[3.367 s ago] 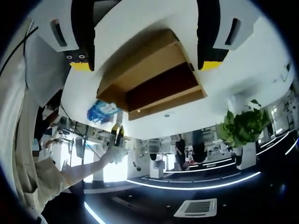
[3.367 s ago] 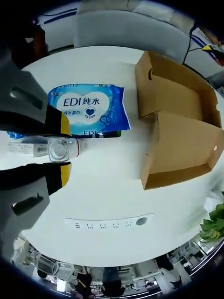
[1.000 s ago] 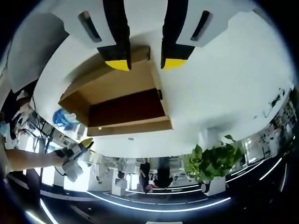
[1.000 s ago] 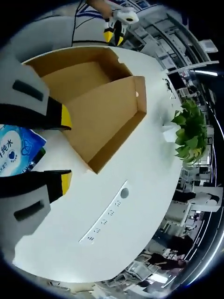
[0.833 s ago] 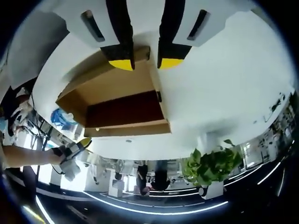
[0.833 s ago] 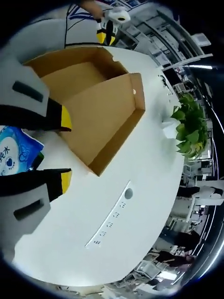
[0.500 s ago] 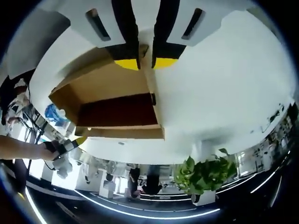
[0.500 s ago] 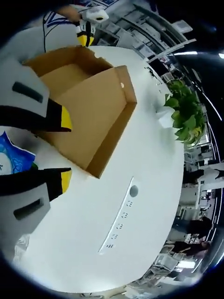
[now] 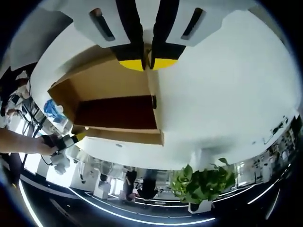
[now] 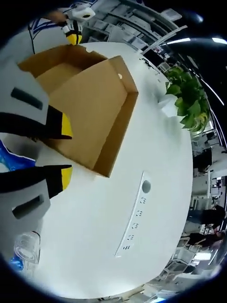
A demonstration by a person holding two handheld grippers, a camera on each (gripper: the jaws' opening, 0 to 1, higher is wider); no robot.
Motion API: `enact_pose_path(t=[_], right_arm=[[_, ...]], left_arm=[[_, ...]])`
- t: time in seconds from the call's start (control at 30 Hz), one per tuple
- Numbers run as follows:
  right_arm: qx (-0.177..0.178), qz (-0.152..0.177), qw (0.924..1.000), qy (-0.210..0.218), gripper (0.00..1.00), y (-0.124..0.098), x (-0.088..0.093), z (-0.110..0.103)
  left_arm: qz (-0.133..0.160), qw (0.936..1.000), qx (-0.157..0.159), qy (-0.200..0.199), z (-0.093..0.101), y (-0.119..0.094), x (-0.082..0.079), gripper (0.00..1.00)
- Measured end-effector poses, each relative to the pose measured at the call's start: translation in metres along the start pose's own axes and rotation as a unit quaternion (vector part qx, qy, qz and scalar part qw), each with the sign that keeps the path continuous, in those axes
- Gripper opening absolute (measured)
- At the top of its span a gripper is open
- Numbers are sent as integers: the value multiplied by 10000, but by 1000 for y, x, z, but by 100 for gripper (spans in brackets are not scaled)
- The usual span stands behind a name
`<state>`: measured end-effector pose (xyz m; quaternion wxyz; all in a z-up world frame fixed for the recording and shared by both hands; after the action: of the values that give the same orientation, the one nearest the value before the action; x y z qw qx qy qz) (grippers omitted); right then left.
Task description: Operate the shoe box by opening the lid, removing the specified soft item, and placing it in the target area until the item is outside and the box remains undamaged.
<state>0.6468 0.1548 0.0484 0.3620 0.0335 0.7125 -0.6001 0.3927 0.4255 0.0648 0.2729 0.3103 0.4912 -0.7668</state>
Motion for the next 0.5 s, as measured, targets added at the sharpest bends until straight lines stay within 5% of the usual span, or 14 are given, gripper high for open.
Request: enact_pose_path(t=[0.5], right_arm=[[254, -3, 9996, -105, 8, 1, 3, -4]], left_arm=[[122, 9998, 11, -130, 0, 0, 0, 1]])
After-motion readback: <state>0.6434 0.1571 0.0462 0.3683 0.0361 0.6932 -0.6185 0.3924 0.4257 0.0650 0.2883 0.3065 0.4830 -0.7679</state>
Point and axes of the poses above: the point that each gripper's makers call its tool centre point, and the gripper's own axes: y roughly forward along the fingers, z roughly to its right, x roughly out of its underside, the point moved 2 cm from there along -y, roughly backward along the fingers, and after that the axes turned 14 degrees about x, right-handed, at the moved point
